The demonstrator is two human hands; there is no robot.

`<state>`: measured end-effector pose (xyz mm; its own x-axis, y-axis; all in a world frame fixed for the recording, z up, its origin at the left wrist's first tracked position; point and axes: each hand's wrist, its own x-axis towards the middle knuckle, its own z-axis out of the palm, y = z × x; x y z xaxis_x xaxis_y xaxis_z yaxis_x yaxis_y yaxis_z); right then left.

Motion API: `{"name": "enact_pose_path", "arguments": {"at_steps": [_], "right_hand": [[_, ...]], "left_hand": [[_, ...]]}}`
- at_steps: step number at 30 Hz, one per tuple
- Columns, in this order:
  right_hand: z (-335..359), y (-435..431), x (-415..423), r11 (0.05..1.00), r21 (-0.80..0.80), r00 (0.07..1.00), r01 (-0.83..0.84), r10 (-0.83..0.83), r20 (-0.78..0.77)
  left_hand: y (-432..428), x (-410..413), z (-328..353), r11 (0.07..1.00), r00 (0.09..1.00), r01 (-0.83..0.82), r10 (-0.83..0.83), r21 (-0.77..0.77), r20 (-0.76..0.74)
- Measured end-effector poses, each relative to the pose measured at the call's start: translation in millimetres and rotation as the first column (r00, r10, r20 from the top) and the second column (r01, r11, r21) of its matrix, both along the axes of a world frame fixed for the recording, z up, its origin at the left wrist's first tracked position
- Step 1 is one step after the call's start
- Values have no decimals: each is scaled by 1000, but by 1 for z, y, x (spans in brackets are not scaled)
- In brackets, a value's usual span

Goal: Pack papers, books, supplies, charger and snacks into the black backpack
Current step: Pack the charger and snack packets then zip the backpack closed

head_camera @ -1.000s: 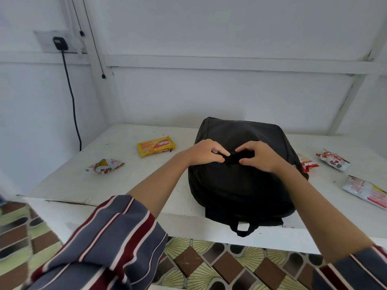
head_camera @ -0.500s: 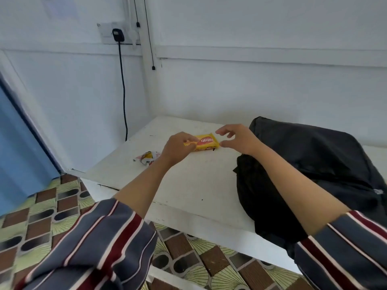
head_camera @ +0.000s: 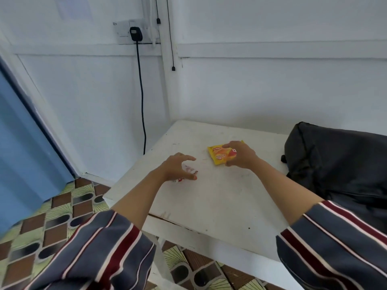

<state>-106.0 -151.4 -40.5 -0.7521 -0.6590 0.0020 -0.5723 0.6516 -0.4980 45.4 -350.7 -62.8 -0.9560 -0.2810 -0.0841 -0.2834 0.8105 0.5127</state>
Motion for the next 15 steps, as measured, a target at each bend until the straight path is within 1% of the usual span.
{"name": "enact_pose_path", "arguments": {"at_steps": [1,3,7,10,13,15], "right_hand": [[-1,-2,-4,999,46,1000,-10,11,-10],[-2,-5,-13,992,115,999,-50,51,-5],[-6,-9,-28,961,264,996,-82,89,-16],[-12,-10,-35,962,259,996,-88,80,41],[-9,-10,-35,953,289,994,-93,104,-24],[-1,-9,-34,934,340,992,-109,124,-22]], "left_hand": [[-2,0,-2,999,1000,19,-20,48,16],[-7,-2,-5,995,999,50,-52,88,17],[-9,-6,-8,987,996,57,-45,150,-80],[-9,-13,-8,990,993,77,-66,117,-101],[-7,-23,-6,989,992,91,-80,116,-99],[-5,-30,-5,989,992,90,-78,118,-99]]}}
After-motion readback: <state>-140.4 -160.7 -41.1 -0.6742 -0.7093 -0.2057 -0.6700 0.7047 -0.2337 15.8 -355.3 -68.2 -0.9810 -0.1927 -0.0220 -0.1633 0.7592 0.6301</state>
